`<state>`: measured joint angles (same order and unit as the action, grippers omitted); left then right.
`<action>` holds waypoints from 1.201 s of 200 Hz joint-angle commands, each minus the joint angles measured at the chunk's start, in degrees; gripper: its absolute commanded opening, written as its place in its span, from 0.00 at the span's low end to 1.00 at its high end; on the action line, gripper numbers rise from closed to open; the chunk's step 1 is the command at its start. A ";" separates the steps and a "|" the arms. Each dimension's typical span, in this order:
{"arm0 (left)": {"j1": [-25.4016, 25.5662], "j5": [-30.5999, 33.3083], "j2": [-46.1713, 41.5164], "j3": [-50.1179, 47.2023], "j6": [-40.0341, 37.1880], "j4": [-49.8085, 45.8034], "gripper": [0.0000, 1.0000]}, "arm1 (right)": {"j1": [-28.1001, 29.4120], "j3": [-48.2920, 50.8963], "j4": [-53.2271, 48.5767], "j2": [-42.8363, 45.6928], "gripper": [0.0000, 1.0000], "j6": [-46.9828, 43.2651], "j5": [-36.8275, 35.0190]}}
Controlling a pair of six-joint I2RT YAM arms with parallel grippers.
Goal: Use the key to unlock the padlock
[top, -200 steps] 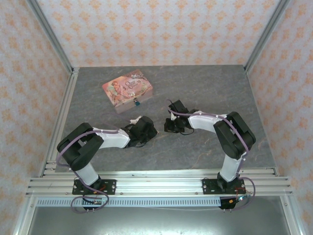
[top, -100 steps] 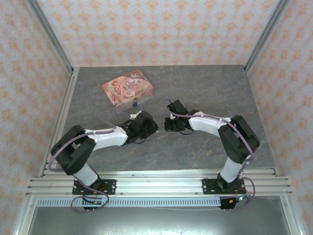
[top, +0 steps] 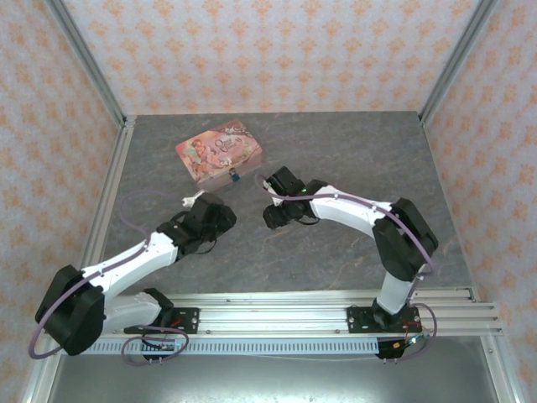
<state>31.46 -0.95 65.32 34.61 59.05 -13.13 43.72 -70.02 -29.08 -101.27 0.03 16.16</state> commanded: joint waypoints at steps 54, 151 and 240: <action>-1.78 4.29 -7.35 -4.89 -1.30 -6.17 0.45 | 1.10 -10.27 -11.21 -10.40 0.45 -6.41 0.55; -2.68 4.81 -8.37 -5.69 -2.01 -6.41 0.46 | 1.27 -14.54 -15.37 -15.22 0.40 -8.89 -0.77; -2.68 4.53 -7.84 -5.74 -2.09 -6.10 0.46 | 2.06 -17.38 -16.64 -18.18 0.37 -9.88 -2.17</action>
<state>29.45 1.85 57.41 29.50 58.30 -17.80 45.36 -85.62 -43.35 -118.13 -8.91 15.55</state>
